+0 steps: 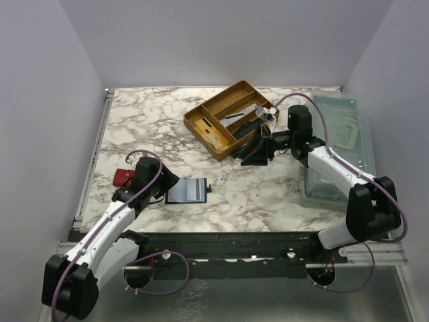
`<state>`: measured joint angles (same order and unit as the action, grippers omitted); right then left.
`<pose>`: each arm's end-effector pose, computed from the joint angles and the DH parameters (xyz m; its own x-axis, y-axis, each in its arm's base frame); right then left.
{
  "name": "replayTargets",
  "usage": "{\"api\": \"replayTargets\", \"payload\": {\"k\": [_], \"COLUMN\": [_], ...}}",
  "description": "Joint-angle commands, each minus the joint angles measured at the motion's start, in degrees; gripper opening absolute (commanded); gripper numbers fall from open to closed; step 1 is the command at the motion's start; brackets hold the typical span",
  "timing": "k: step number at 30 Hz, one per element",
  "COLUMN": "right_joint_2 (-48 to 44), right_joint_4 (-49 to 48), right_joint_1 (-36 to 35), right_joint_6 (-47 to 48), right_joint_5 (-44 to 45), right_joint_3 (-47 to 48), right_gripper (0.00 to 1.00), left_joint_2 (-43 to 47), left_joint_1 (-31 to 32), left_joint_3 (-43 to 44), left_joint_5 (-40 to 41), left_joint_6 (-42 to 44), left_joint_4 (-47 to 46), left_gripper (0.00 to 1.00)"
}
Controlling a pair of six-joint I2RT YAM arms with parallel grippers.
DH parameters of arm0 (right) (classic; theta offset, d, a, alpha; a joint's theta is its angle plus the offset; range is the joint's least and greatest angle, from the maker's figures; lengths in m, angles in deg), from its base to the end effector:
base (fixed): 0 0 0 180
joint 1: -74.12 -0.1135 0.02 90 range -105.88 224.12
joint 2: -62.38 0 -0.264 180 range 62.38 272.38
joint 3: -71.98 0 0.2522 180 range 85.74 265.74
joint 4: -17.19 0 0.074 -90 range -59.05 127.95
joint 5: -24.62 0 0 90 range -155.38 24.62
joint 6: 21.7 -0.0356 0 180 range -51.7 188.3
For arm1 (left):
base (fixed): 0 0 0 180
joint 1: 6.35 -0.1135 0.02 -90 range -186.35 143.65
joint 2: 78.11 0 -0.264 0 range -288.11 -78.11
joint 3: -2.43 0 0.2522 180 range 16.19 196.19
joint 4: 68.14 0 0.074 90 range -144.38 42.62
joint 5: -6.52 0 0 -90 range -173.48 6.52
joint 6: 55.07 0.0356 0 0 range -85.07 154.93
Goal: Take the credit cards out of the card holder
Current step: Remove the credit card from the card holder.
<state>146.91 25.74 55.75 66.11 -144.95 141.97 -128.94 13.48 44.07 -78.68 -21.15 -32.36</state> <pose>0.2860 0.1319 0.2814 -0.4069 -0.1278 -0.9045 -0.9008 -0.1085 0.4206 0.1700 -0.0581 0.2005 -0.6053 -0.6608 -0.4439 -0.3941 0.7333 -0.5541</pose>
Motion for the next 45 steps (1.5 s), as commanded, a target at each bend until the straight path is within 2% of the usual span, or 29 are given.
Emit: {"api": "replayTargets", "payload": {"k": [1,5,10,13,24,29,35,45], "right_joint_2": [0.02,0.98,2.33,2.86,5.45,6.11,6.82,8.11], "right_joint_4": [-6.59,-6.84,-7.09,-7.09,-5.57,-5.07,-4.63,-4.25], "right_joint_1": [-0.97,-2.06,-3.51,-3.93,-4.17,-4.41,-4.98,-7.47], "right_joint_6": [-6.07,-6.78,-7.25,-7.23,-5.32,-4.55,-3.98,-3.5], "right_joint_5": [-0.4,0.8,1.72,1.94,2.2,2.31,2.3,4.58], "right_joint_3": [-0.36,-0.55,-0.77,-0.84,-0.6,-0.51,-0.48,-0.5], "right_gripper": [0.52,0.52,0.52,0.52,0.52,0.52,0.52,0.52], "left_joint_2": [6.05,9.77,9.07,7.94,6.61,5.1,5.13,4.43], "left_joint_1": [-0.32,-0.32,-0.32,-0.32,-0.32,-0.3,-0.4,-0.52], "left_joint_3": [3.12,2.52,-1.19,-3.45,-9.76,-10.84,-11.53,-9.83], "left_joint_5": [-0.34,-9.14,-20.76,-24.51,-25.78,-25.12,-22.91,-22.58], "left_joint_6": [5.52,10.35,9.21,7.94,3.1,0.65,-1.36,0.01], "left_joint_4": [4.03,-0.27,-8.96,-14.15,-26.72,-27.92,-27.67,-23.72], "left_gripper": [0.67,0.78,0.79,0.79,0.81,0.82,0.98,0.98]}}
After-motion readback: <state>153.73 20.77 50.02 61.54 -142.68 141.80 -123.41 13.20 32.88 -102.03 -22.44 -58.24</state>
